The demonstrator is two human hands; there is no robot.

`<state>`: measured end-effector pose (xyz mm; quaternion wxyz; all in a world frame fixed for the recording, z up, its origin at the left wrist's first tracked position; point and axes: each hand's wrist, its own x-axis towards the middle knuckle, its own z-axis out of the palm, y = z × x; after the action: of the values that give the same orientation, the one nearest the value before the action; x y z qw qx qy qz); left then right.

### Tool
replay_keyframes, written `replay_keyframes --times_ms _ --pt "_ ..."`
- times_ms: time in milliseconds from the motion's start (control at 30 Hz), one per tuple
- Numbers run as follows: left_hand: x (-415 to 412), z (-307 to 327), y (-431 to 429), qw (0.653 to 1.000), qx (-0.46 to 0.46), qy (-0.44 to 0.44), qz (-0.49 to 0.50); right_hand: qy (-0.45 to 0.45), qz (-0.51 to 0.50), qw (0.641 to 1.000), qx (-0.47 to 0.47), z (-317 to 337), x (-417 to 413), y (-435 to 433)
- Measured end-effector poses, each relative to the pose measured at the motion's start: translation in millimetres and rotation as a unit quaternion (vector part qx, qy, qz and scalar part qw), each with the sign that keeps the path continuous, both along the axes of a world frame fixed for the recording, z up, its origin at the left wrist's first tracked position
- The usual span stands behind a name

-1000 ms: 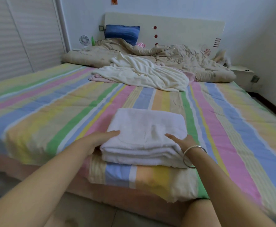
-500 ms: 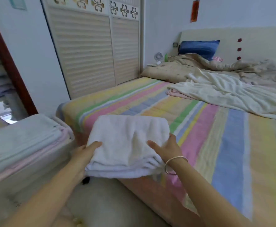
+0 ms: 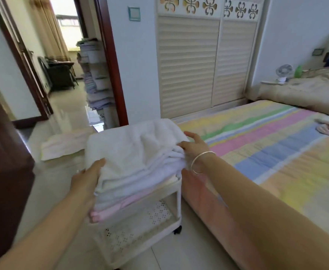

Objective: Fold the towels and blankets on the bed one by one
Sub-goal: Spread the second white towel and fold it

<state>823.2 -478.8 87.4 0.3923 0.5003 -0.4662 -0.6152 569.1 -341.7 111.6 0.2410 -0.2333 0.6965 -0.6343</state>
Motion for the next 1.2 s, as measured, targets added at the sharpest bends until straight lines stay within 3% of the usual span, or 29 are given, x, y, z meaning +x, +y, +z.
replay_keyframes --times_ms 133,200,233,300,367,433,500,567,633,700,800,933,1067,1200 --pt "1 -3 -48 0.999 -0.032 -0.017 0.034 0.063 -0.028 0.997 -0.038 3 -3 -70" --pt "1 -14 -58 0.993 -0.055 -0.087 0.051 0.137 -0.031 0.99 0.024 -13 -8 -91" --pt "2 -23 -63 0.985 -0.08 -0.149 0.045 0.193 -0.018 0.975 0.104 -25 -8 -95" --pt "5 -32 -69 0.932 -0.168 -0.32 0.011 0.286 0.019 0.916 0.28 -46 -5 -96" --pt "-3 -25 -76 0.851 -0.294 -0.436 0.003 0.323 0.05 0.869 0.37 -52 -4 -92" --pt "-26 5 -75 0.808 -0.372 -0.456 -0.022 0.357 0.038 0.857 0.369 -36 -5 -93" --pt "-54 29 -82 0.782 -0.41 -0.462 -0.076 0.406 0.001 0.862 0.304 -12 -2 -105" --pt "-71 25 -88 0.736 -0.399 -0.527 -0.147 0.459 0.024 0.857 0.236 4 13 -126" --pt "-75 -3 -90 0.69 -0.328 -0.609 -0.213 0.515 0.124 0.8 0.28 -8 39 -145" --pt "-71 -35 -88 0.676 -0.282 -0.643 -0.224 0.528 0.198 0.74 0.367 -48 57 -149" --pt "-72 -52 -78 0.673 -0.295 -0.645 -0.209 0.53 0.184 0.731 0.388 -89 55 -141" --pt "-79 -40 -64 0.683 -0.339 -0.625 -0.169 0.496 0.223 0.751 0.374 -70 42 -131" --pt "-95 -16 -27 0.705 -0.535 -0.448 -0.128 0.463 0.201 0.807 0.307 -49 36 -89" --pt "-150 14 71 0.739 -0.569 -0.317 -0.172 0.482 0.129 0.802 0.328 -36 11 23"
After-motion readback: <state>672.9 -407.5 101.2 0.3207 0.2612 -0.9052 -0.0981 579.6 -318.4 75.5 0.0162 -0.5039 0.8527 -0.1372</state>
